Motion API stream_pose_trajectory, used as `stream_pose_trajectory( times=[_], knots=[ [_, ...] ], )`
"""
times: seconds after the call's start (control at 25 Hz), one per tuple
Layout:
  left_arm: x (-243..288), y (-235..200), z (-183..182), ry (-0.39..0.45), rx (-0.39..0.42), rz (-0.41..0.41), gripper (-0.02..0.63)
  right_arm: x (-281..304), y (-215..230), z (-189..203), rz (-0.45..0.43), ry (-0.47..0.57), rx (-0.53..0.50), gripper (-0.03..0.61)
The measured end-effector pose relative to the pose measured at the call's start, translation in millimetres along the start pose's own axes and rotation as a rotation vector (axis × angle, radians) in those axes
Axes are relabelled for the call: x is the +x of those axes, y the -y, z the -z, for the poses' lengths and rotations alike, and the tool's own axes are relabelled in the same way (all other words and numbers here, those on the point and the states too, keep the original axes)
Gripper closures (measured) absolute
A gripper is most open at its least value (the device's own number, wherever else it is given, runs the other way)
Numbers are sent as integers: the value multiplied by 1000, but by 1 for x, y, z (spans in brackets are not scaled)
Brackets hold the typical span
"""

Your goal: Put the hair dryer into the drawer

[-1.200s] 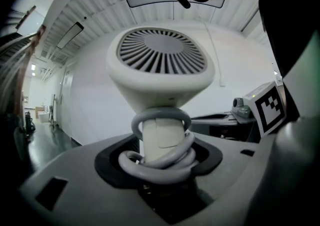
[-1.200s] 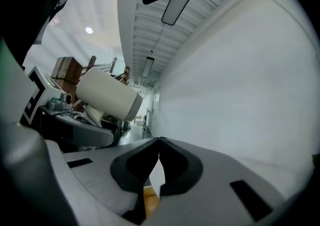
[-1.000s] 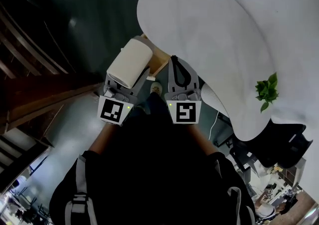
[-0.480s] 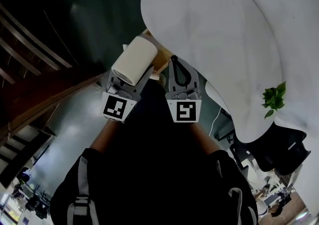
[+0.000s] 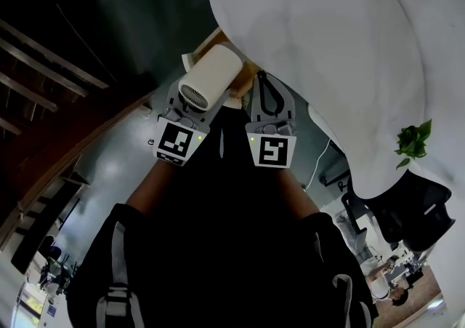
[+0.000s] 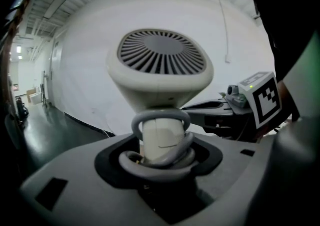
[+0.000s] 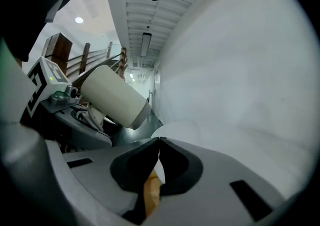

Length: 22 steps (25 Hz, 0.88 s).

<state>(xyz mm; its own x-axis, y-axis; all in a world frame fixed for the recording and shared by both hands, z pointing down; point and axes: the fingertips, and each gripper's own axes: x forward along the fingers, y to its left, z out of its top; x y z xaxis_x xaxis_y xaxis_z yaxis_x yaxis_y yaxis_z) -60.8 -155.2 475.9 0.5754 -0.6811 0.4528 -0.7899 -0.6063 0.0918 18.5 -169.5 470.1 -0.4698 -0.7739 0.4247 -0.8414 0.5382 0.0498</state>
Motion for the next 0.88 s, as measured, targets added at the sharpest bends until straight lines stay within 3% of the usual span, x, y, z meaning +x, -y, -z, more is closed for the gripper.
stream_pose_trajectory(
  times=[0.16, 0.88],
  knots=[
    [10, -2, 25, -63, -12, 38, 364, 8, -4, 18, 6, -28, 27, 555],
    [35, 3, 136, -541, -59, 158, 364, 23, -9, 58, -6, -94, 61, 555]
  ],
)
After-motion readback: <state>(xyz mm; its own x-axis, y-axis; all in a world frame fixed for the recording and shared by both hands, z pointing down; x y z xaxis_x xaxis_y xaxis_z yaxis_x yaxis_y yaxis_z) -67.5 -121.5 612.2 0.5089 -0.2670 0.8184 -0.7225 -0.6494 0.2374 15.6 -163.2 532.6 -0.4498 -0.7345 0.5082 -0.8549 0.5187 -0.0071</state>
